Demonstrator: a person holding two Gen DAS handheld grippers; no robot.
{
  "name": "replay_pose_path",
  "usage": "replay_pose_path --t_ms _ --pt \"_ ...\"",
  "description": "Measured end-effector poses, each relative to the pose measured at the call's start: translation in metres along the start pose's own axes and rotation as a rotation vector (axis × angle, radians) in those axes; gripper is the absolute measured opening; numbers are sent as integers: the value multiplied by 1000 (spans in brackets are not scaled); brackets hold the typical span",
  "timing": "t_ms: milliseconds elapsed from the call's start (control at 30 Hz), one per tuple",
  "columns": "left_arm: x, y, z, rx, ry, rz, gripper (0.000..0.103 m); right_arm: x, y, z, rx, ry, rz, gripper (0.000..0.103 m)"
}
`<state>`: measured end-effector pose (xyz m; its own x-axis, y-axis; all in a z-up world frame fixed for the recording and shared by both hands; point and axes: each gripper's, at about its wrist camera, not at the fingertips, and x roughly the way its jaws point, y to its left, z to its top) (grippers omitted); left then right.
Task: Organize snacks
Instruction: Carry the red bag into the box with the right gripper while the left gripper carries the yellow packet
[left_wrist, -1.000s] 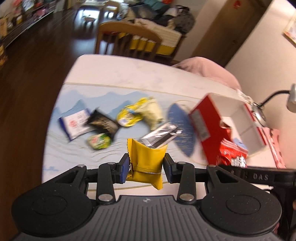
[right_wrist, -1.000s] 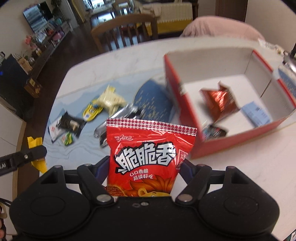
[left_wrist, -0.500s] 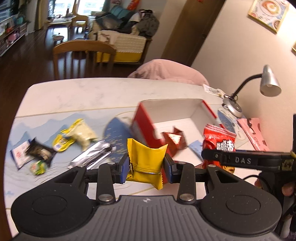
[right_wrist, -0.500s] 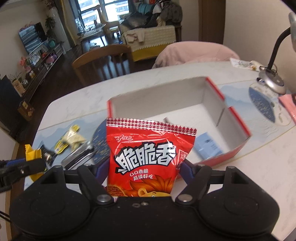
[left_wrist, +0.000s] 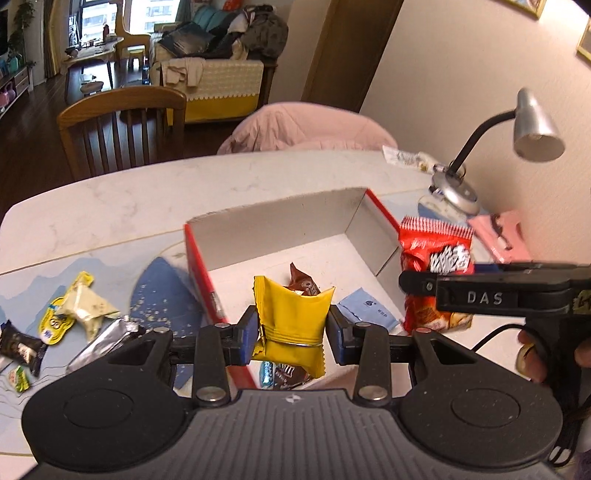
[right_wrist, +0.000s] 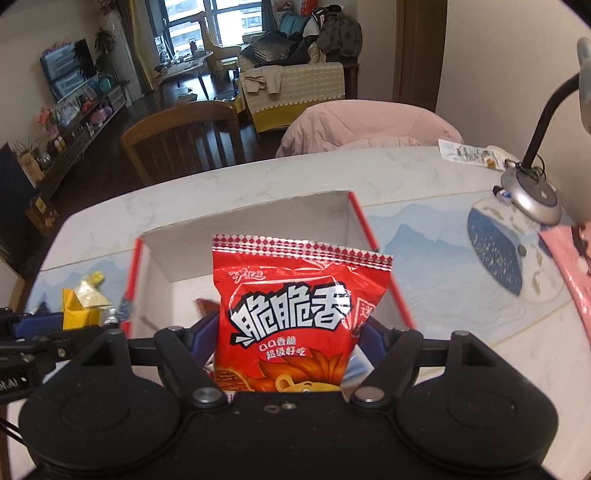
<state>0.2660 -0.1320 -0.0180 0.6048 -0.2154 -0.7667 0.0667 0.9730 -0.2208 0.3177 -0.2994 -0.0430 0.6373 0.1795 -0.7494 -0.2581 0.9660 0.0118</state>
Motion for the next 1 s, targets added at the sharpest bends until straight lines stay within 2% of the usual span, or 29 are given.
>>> replay_pose_path --t_ms 400,567,767,1000 --pt "78 -26 6 12 119 84 38 77 -19 10 -108 92 6 76" --pt "107 -29 2 32 178 107 38 102 -16 2 -129 174 24 76" --pt "123 -31 -13 46 226 112 37 110 -14 -11 -158 204 23 76" --pt "123 -34 -22 55 252 85 37 103 -14 -20 -179 224 27 76"
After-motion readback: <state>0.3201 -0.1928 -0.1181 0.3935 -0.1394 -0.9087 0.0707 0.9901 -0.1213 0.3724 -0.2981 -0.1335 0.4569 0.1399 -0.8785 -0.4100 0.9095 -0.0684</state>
